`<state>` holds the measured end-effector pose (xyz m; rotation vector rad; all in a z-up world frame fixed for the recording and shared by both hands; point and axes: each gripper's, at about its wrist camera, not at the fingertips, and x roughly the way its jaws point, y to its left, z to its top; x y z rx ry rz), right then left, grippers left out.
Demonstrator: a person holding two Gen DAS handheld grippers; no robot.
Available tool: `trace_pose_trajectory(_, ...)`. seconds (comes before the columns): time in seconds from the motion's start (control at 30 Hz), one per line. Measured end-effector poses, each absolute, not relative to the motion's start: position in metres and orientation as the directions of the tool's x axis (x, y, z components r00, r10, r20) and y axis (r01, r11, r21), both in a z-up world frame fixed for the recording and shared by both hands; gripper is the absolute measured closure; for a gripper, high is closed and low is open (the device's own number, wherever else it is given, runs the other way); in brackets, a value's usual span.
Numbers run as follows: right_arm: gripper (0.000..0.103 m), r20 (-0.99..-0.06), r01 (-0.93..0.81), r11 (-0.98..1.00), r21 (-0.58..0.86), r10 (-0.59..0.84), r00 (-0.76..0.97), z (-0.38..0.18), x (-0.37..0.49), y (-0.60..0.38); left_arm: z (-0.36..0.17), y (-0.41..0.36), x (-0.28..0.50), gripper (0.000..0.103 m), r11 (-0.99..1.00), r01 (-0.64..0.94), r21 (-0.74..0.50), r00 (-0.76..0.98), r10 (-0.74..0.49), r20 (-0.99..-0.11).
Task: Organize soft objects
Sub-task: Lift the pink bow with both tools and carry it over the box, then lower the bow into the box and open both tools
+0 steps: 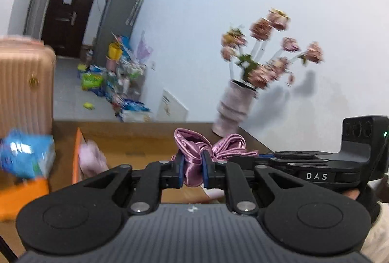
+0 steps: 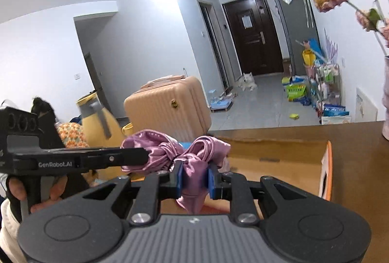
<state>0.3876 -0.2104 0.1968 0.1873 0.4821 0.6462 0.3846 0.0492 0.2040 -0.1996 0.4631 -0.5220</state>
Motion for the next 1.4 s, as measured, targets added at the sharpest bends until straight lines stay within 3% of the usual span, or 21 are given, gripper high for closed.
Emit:
trace_pose_trajectory(0.3, 0.084, -0.472, -0.462, 0.823, 0.330, 0.568, 0.674, 0.196, 0.538, -0.176, 0.194, 0.061, 0.530, 0.089, 0.898, 0.317, -0.304, 0.755, -0.433, -0.493)
trace_pose_trajectory(0.53, 0.084, -0.623, -0.389, 0.863, 0.321, 0.502, 0.600, 0.121, 0.631, -0.133, 0.119, 0.075, 0.625, 0.089, 0.941, 0.188, -0.281, 0.680, -0.331, -0.655)
trace_pose_trajectory(0.8, 0.084, -0.732, -0.322, 0.882, 0.343, 0.466, 0.498, 0.055, 0.676, -0.110, 0.060, 0.073, 0.662, 0.088, 0.965, 0.174, -0.194, 0.587, -0.260, -0.767)
trace_pose_trajectory(1.0, 0.079, -0.761, -0.315, 0.886, 0.341, 0.457, 0.460, 0.034, 0.684, -0.105, 0.056, 0.076, 0.659, 0.085, 0.970, 0.176, -0.168, 0.605, -0.241, -0.759)
trace_pose_trajectory(1.13, 0.071, -0.775, -0.311, 0.897, 0.314, 0.432, 0.461, 0.036, 0.686, -0.105, 0.057, 0.076, 0.658, 0.084, 0.971, 0.171, -0.170, 0.598, -0.239, -0.765)
trace_pose_trajectory(1.17, 0.065, -0.781, -0.308, 0.904, 0.297, 0.416, 0.466, 0.038, 0.686, -0.104, 0.058, 0.076, 0.658, 0.082, 0.971, 0.166, -0.171, 0.595, -0.237, -0.768)
trace_pose_trajectory(1.23, 0.059, -0.786, -0.298, 0.914, 0.274, 0.392, 0.479, 0.046, 0.685, -0.103, 0.064, 0.076, 0.658, 0.063, 0.973, 0.143, -0.179, 0.602, -0.230, -0.765)
trace_pose_trajectory(1.4, 0.054, -0.748, -0.321, 0.908, 0.270, 0.408, 0.523, 0.080, 0.664, -0.111, 0.091, 0.079, 0.641, 0.060, 0.980, 0.123, -0.159, 0.634, -0.201, -0.747)
